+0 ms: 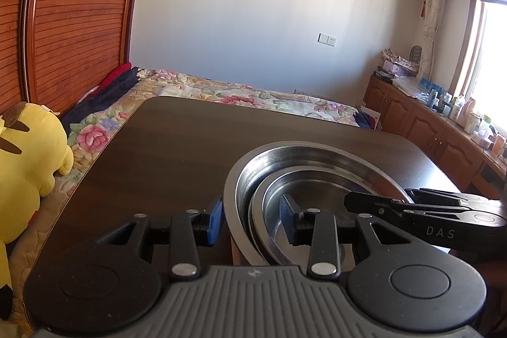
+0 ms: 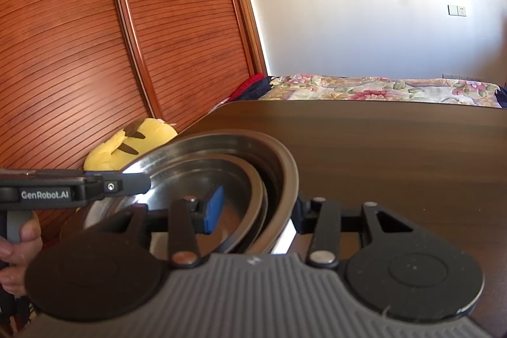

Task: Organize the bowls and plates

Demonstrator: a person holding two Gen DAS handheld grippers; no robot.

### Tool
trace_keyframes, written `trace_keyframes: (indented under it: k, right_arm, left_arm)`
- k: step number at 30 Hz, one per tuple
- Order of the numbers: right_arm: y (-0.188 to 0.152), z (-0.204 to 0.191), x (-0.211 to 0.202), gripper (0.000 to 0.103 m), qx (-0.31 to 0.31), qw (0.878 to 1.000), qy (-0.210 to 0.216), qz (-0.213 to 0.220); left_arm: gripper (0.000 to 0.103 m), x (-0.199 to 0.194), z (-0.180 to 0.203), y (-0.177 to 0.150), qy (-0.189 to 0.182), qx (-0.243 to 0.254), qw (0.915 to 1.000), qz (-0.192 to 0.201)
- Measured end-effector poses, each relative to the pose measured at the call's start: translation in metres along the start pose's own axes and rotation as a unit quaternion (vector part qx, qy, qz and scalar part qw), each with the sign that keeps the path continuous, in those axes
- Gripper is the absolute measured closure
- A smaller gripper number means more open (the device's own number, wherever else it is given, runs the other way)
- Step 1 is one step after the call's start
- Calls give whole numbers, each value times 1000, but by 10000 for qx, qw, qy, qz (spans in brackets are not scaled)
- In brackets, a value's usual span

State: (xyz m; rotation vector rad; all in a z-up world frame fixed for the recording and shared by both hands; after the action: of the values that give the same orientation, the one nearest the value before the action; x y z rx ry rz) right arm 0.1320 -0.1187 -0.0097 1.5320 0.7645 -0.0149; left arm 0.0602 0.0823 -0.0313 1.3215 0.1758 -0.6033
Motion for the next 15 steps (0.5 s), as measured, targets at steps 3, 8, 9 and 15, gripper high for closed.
trace_keyframes:
  k: [3, 8, 9, 15]
  right_arm:
    - [0, 2, 0, 57, 4, 10000, 17, 4]
    - [1, 6, -8, 56, 8, 10000, -37, 88]
    - [2, 8, -10, 56, 11, 9999, -52, 109]
    - [11, 17, -30, 55, -29, 9991, -258, 339]
  left_arm:
    - [65, 1, 0, 1, 33, 45, 10000, 7]
    - [65, -1, -2, 2, 136, 79, 9999, 45]
    - [65, -2, -2, 3, 160, 91, 9998, 59]
    - [59, -9, 3, 16, 243, 230, 9992, 207]
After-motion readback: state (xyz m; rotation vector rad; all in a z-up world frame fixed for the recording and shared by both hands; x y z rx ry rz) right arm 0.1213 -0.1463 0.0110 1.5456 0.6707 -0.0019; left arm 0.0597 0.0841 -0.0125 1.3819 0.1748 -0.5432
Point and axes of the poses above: each gripper's, at about its wrist camera, not at the fingertips, and x roughly the way its jaws point, z to its right, y to its top, the point moved 5 cm from there along x, roughly the way its jaws point, and after that the axes turned 9 degrees about -y, right-handed, at the moved point
